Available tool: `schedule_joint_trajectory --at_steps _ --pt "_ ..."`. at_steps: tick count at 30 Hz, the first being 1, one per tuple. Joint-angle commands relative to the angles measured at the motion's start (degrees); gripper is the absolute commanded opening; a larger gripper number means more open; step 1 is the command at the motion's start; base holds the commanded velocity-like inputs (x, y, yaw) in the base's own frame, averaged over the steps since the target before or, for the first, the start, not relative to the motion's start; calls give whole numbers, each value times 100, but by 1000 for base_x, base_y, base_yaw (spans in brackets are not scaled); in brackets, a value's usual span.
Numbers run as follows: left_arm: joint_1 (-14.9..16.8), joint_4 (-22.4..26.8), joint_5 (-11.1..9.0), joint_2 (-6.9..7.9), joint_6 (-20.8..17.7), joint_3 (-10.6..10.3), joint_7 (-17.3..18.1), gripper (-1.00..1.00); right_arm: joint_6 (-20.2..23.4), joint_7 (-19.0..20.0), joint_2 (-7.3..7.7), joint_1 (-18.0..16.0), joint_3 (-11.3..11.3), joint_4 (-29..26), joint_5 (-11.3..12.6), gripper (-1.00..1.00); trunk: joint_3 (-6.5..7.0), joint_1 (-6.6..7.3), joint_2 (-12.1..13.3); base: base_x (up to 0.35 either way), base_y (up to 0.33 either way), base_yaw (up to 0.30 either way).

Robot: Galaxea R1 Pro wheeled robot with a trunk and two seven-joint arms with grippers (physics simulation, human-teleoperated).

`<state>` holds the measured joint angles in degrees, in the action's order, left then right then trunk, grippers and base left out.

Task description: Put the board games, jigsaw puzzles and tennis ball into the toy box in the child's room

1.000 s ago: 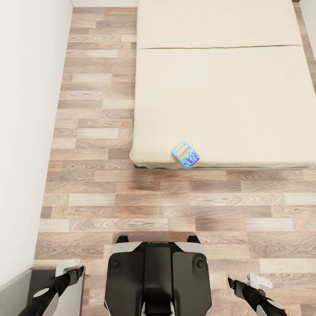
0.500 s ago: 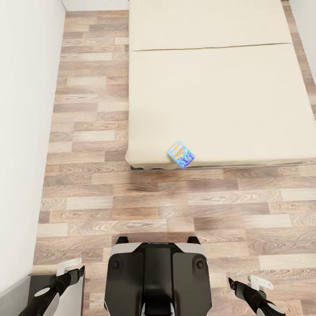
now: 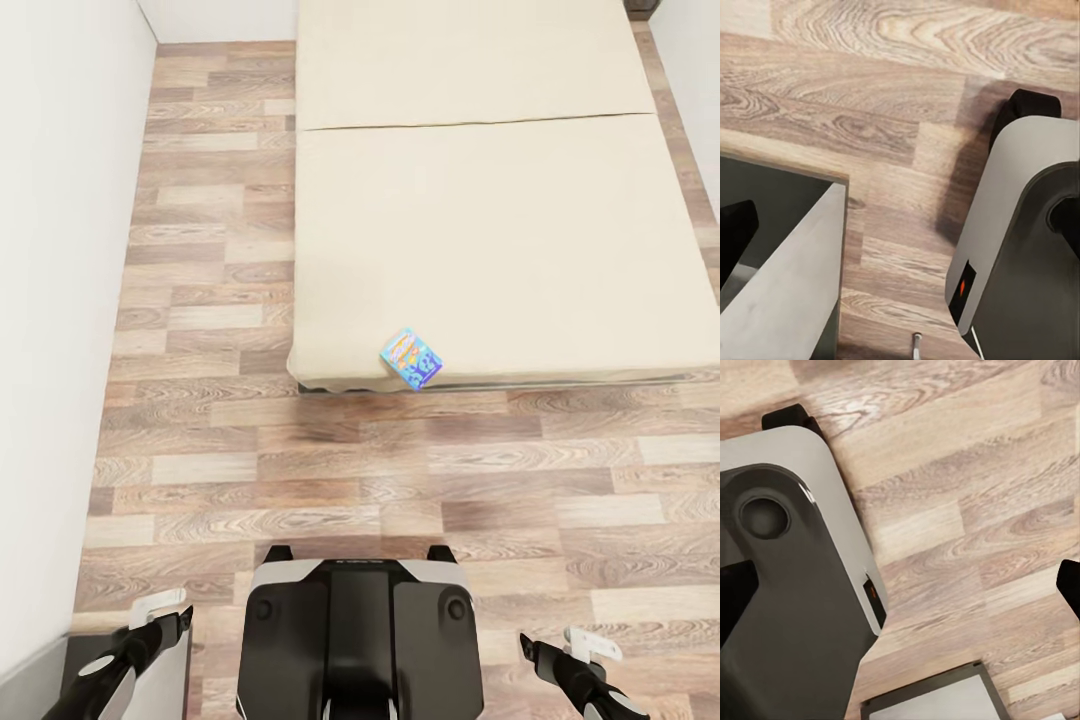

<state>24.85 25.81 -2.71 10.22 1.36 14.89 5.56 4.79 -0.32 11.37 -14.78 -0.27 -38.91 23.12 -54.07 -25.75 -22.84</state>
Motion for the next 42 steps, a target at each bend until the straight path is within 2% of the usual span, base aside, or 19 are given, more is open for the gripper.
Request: schedule_joint_trajectory --at_steps 1,14,25,42 --pt "2 -5 -28 -3 10 32 47 100 31 -3 2 2 -4 -12 43 100 5 -4 -8 0 0 0" --pt "-3 -38 -18 -8 22 24 42 100 31 -9 -1 2 -6 -2 44 100 129 -4 -8 0 0 0" --pt "-1 -58 -16 -11 31 21 41 100 16 -12 -3 2 -15 301 37 100 234 -4 -8 0 0 0" --pt "1 -58 -13 -11 31 15 41 100 15 -12 -3 2 -15 331 35 100 396 -4 -8 0 0 0"
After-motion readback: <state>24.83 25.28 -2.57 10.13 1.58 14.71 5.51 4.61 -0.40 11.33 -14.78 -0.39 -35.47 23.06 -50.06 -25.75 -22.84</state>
